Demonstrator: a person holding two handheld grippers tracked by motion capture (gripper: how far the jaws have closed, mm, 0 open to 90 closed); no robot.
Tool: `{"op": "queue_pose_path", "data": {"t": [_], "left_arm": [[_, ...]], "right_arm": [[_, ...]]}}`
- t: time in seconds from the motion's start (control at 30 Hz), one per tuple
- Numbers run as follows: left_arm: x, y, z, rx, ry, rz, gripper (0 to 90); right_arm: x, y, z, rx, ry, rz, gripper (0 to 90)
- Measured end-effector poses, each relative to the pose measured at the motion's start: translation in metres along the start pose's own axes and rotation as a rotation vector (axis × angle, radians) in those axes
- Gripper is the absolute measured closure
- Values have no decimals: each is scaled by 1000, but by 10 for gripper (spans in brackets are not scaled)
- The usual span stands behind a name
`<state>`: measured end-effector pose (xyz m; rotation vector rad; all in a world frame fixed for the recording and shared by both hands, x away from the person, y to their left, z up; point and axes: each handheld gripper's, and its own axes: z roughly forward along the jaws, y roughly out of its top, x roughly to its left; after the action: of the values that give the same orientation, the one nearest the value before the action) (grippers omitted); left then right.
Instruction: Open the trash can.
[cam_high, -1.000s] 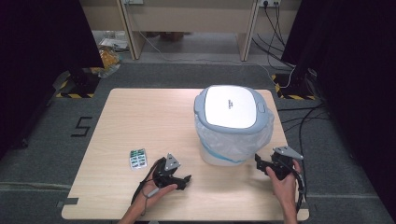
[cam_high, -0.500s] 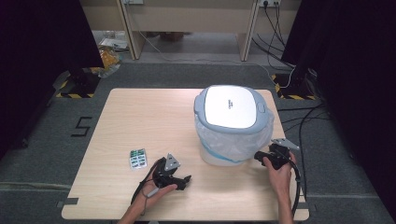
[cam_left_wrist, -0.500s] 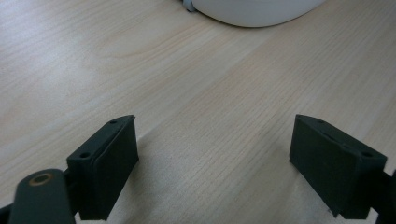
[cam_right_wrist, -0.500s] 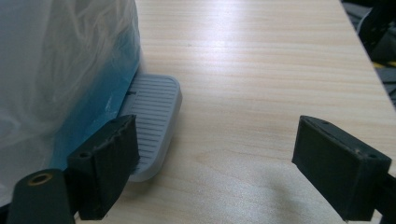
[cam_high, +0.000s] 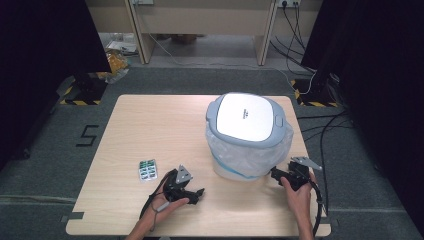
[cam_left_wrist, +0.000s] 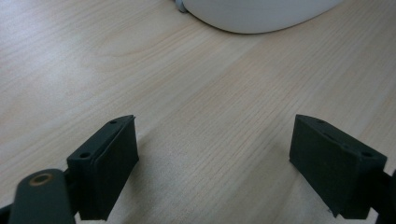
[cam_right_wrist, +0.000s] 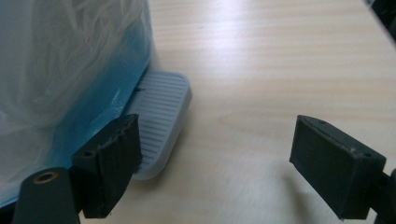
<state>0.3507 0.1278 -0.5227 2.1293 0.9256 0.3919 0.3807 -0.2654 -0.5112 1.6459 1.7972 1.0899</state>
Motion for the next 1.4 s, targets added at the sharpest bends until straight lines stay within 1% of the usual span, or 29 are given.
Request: {"op": "queue_pose_path", "data": {"t": [0.1,0.2,0.27,0.3,0.33,0.37,0.43,0.5,0.53,0.57,0.63,0.67,0.73,0.77,0.8,0.83,0.9,0.97,1.03,1.07,1.13,1.17,1.23,1.33,1.37,1.4], "left_arm": [[0,0,0,0,3,0,146],[0,0,0,0,3,2,146],[0,0,0,-4,-4,-3,152],[1,0,-1,-9,-11,-7,154],[2,0,-1,-24,-17,-20,154],[4,1,-2,-51,-24,-44,153],[8,3,-1,-77,-38,-88,154],[9,6,1,-99,-39,-108,155],[9,6,1,-99,-39,-108,155],[8,8,1,-115,-30,-109,155],[7,10,2,-120,-23,-101,154],[7,14,3,-135,-7,-102,155],[9,19,5,-155,-3,-120,155],[9,20,5,-161,-2,-126,157],[9,20,5,-161,-2,-126,159],[10,23,8,-166,-1,-141,159],[11,24,9,-169,5,-156,159],[13,25,11,-167,-1,-171,159],[14,26,13,-164,-8,-184,158],[15,27,14,-163,-7,-185,158],[16,29,17,-167,-5,-195,158],[16,30,18,-170,-2,-198,158],[17,33,22,-168,5,-201,159],[19,37,26,-172,9,-220,160],[20,38,27,-172,12,-217,160],[20,39,28,-169,15,-212,160]], "right_arm": [[3,-7,-7,0,27,6,166],[8,-13,-14,14,51,-4,166],[12,-16,-18,14,54,-4,165],[14,-18,-20,12,52,-20,166],[17,-20,-22,13,49,-22,165],[18,-21,-24,14,44,-30,165],[23,-23,-28,16,35,-37,165],[26,-25,-30,17,28,-34,165],[28,-27,-30,13,26,-38,165],[29,-28,-31,13,24,-33,165],[32,-30,-33,15,30,-34,165],[34,-31,-34,20,32,-23,165],[36,-33,-35,19,39,-21,165],[39,-35,-36,22,43,-7,166],[39,-35,-36,22,43,-7,166],[45,-38,-38,28,49,-6,165],[52,-40,-40,26,44,-20,165],[60,-43,-43,8,19,-59,166],[65,-45,-44,-3,9,-73,166],[67,-46,-45,1,17,-71,165],[68,-47,-43,24,65,-54,177],[69,-47,-43,25,68,-40,176],[69,-46,-43,27,70,-39,177],[66,-44,-43,37,94,-22,176],[66,-44,-43,37,99,-19,178],[65,-43,-43,37,106,-29,189]]}}
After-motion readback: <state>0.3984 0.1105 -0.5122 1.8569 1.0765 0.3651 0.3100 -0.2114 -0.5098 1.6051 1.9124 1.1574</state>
